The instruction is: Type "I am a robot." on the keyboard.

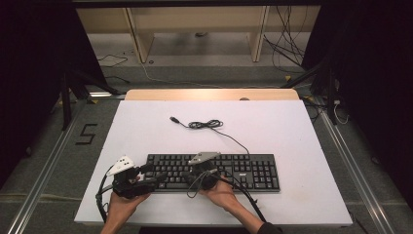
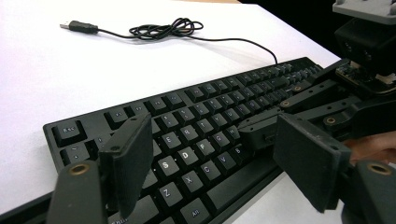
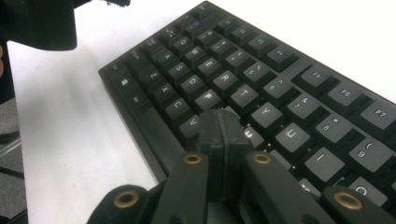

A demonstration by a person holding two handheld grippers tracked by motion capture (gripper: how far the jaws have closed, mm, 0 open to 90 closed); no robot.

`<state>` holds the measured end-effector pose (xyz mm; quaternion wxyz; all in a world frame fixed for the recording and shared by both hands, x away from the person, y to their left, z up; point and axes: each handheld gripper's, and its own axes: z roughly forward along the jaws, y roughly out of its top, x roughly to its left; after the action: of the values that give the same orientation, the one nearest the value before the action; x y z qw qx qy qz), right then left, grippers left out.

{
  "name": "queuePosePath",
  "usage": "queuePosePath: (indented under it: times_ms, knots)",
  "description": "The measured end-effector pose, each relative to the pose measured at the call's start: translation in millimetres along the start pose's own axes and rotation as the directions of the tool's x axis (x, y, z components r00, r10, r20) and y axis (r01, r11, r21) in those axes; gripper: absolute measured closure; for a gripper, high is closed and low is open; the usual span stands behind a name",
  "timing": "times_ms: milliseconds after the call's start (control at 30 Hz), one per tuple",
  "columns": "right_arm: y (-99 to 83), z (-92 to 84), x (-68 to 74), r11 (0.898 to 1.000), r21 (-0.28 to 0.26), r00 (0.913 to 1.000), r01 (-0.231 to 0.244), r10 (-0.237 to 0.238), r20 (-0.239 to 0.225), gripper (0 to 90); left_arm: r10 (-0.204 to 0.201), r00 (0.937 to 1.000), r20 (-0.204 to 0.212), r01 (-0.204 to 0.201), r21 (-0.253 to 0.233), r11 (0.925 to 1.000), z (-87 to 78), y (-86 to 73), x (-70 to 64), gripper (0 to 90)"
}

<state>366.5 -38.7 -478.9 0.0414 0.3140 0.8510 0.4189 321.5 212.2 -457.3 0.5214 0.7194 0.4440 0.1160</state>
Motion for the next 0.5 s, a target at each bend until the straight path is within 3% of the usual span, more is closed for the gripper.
queuePosePath:
  times_ms: [500]
  knots:
    - [-5.1,5.9,3.5,1.000,0.020,0.9997,0.022,-0.022,0.010,90.0,0.004,1.0000,-0.002,-0.004,0.004,1.0000,0.7,-0.3,0.0,28.1]
